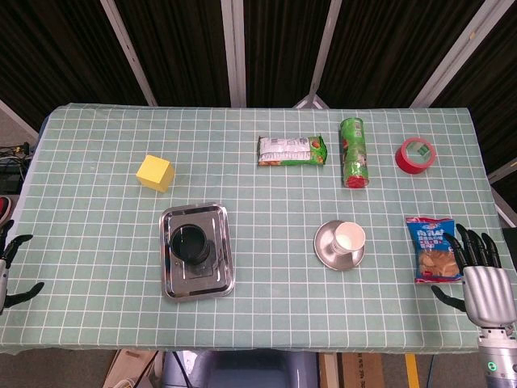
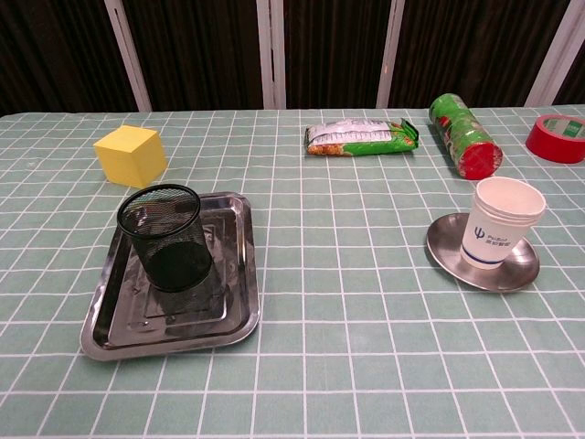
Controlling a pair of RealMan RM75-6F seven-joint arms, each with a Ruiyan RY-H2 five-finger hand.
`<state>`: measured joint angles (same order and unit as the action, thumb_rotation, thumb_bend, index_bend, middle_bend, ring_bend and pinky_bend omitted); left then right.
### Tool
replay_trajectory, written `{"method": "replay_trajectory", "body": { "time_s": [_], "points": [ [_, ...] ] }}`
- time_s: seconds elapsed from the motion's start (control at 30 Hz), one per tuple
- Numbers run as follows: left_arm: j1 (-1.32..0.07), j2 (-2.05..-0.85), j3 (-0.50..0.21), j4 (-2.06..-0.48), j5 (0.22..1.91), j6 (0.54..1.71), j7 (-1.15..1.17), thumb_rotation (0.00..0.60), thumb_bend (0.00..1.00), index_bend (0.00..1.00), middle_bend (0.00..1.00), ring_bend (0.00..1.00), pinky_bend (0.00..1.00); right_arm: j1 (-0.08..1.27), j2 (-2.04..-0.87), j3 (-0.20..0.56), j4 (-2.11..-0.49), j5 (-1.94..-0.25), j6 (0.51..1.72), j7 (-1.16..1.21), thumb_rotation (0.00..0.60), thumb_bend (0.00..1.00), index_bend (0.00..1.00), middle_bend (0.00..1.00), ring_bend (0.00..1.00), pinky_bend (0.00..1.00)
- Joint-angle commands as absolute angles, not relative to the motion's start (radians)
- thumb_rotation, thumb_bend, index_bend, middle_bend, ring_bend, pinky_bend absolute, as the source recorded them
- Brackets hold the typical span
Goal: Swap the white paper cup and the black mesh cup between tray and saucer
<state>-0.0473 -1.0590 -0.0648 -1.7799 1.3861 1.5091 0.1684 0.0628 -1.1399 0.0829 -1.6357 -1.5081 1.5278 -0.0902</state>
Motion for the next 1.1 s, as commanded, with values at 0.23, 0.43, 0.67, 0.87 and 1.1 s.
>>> {"method": "replay_trajectory", "body": {
  "time_s": [0.23, 0.43, 0.67, 0.87, 1.1],
  "points": [
    [-0.023, -1.047, -0.041, -1.8, 1.467, 1.562, 0.135, 0.6, 0.2, 0.21, 0.0, 0.0, 0.08, 0.053, -1.13, 0.079, -1.654, -1.524, 1.548, -0.083, 0.6, 0.09, 0.14, 0.05, 0.06, 0.05],
    [-0.019, -1.048, -0.035, -1.789, 1.493, 1.571, 0.128, 0.6, 0.2, 0.21, 0.0, 0.0, 0.08, 0.052, -1.117, 0.07, -1.668, -1.516, 1.53, -0.081, 0.6, 0.09, 0.13, 0.05, 0.06, 0.05],
    [-0.018, -1.057, -0.034, -1.791, 1.513, 1.582, 0.129, 0.6, 0.2, 0.17, 0.0, 0.0, 0.08, 0.065, -1.103, 0.047, -1.68, -1.528, 1.48, -0.042, 0.6, 0.09, 0.05, 0.04, 0.01, 0.03],
    [-0.025, -1.055, -0.037, -1.777, 1.508, 1.567, 0.108, 0.6, 0.2, 0.12, 0.0, 0.0, 0.08, 0.136, -1.102, 0.051, -1.722, -1.544, 1.375, -0.063, 0.6, 0.09, 0.0, 0.02, 0.0, 0.0],
    [-0.022, -1.055, -0.038, -1.78, 1.499, 1.565, 0.125, 0.6, 0.2, 0.12, 0.0, 0.0, 0.08, 0.27, -1.13, 0.114, -1.832, -1.443, 1.191, -0.205, 0.6, 0.09, 0.0, 0.02, 0.0, 0.0]
  ]
}}
